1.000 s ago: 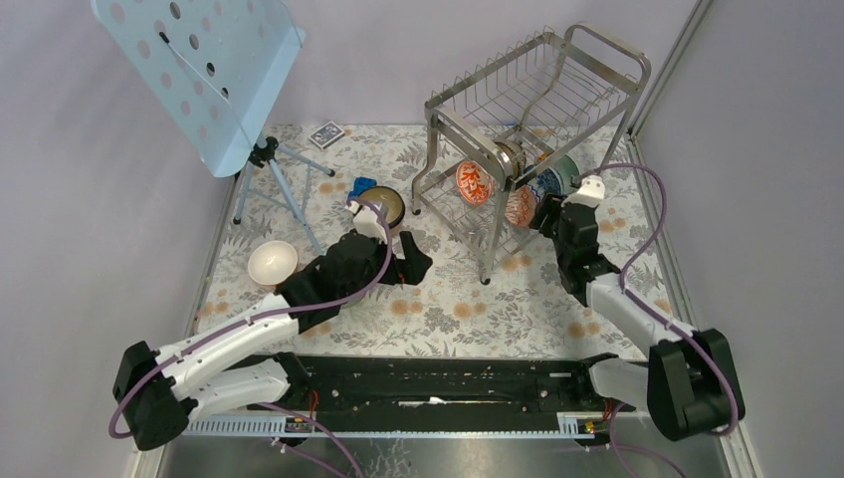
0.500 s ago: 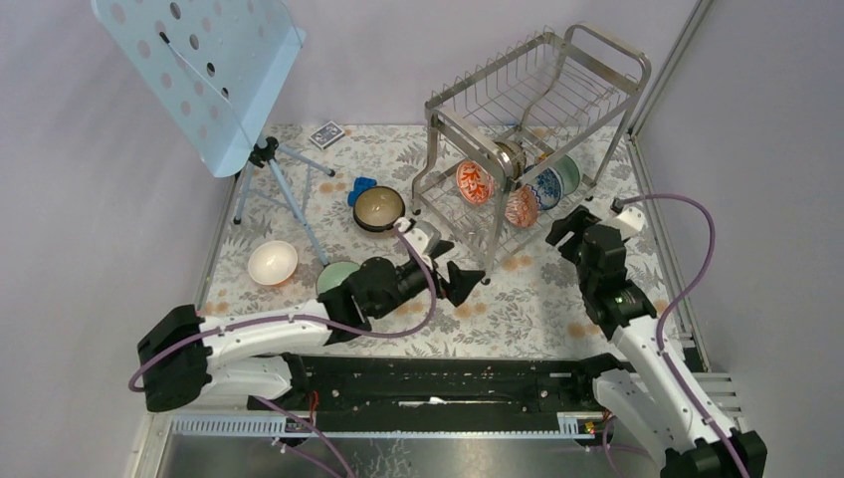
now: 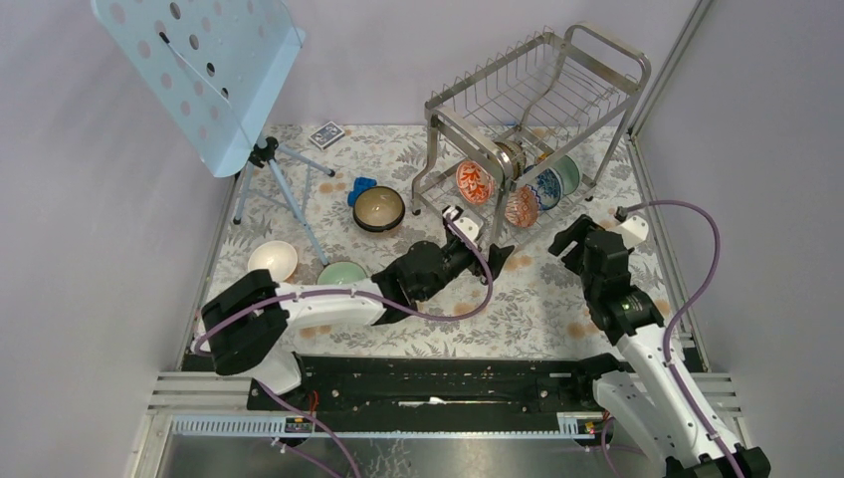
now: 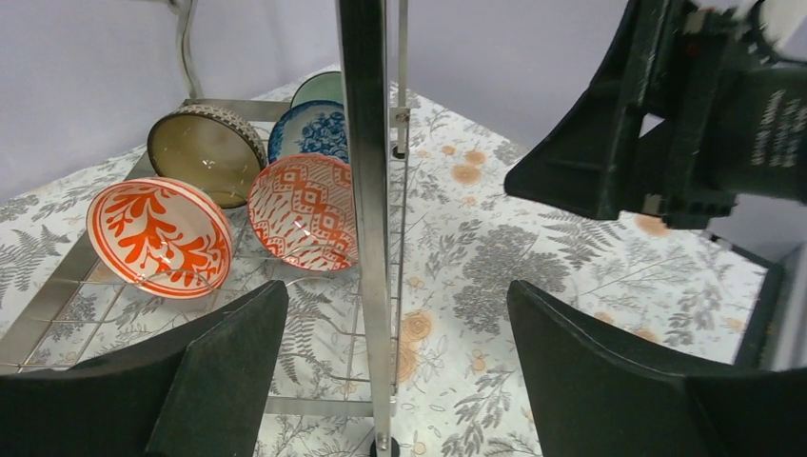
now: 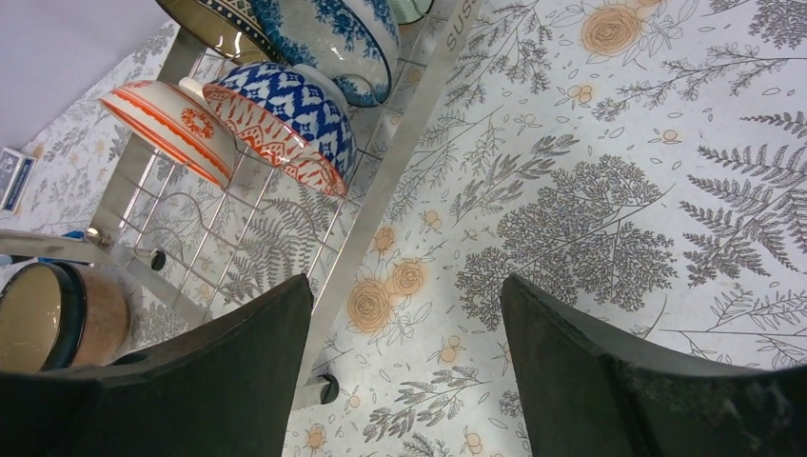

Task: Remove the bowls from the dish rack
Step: Adjust the dish rack at the center of the board.

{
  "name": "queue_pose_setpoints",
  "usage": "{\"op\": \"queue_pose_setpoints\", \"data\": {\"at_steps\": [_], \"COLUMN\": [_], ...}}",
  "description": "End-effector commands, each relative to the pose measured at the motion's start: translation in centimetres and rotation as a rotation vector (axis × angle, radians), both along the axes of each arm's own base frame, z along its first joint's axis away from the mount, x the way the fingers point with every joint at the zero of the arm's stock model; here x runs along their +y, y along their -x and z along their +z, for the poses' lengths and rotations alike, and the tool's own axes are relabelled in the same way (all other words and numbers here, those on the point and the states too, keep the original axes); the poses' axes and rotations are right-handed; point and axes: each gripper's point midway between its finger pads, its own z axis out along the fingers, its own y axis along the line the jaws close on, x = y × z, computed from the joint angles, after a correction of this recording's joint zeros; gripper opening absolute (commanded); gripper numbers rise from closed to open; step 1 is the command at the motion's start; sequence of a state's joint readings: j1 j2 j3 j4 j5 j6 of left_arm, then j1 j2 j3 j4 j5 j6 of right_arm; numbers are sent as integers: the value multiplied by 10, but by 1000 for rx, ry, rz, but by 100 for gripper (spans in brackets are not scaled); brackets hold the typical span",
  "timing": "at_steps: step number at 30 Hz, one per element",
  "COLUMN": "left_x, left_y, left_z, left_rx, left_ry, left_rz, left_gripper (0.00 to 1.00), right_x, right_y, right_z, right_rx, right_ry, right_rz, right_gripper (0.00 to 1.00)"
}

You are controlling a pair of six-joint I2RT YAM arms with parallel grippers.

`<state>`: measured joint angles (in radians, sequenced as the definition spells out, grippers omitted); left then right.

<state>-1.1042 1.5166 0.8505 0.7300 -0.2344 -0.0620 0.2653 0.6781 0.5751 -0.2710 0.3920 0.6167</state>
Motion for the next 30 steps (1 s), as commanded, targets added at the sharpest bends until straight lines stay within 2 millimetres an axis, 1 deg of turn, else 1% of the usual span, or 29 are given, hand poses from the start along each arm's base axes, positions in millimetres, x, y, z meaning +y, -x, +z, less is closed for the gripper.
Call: {"op": "queue_pose_setpoints", "data": {"at_steps": [1, 4, 7, 8, 11, 13, 16, 19, 22, 24, 27, 30], "left_x": [-7, -4, 0, 0, 1, 3, 5, 6, 8, 9, 11, 14], "left_y": [-19, -32, -43, -45, -50, -51, -54, -57, -58, -58, -57, -56], "left_z": [33, 31, 32, 31, 29, 28, 24, 22, 23, 24, 23, 23], "left_rx": [-71, -62, -48, -45, -39, -41, -42, -40, -39, -34, -25, -15], "left_ry": [94, 108, 137, 143, 151, 153, 145, 140, 142, 145, 147, 143], "left_rz": [67, 115, 135, 135, 141, 145, 152, 163, 171, 175, 175, 181], "left_gripper": [86, 75, 64, 61, 49, 44, 40, 35, 35, 34, 34, 34], "right_x": [-7, -15, -17, -19, -26, -29, -35, -51, -80, -98, -114, -117], "right_y": [-8, -15, -25, -28, -40, -48, -61, -69, -77, -85, -103, -125], "right_z": [29, 40, 55, 57, 73, 83, 89, 94, 91, 88, 85, 94], "right_rx": [-53, -83, -123, -129, -170, -191, -190, -190, -198, -228, -288, -358], "right_ry": [-10, 4, -2, -3, 7, 22, 46, 75, 103, 85, 62, 153], "right_rz": [-60, -108, -138, -153, -209, -232, -257, -321, -414, -461, -455, -387], "right_gripper": [80, 80, 80, 80, 80, 80, 80, 80, 81, 81, 80, 80]}}
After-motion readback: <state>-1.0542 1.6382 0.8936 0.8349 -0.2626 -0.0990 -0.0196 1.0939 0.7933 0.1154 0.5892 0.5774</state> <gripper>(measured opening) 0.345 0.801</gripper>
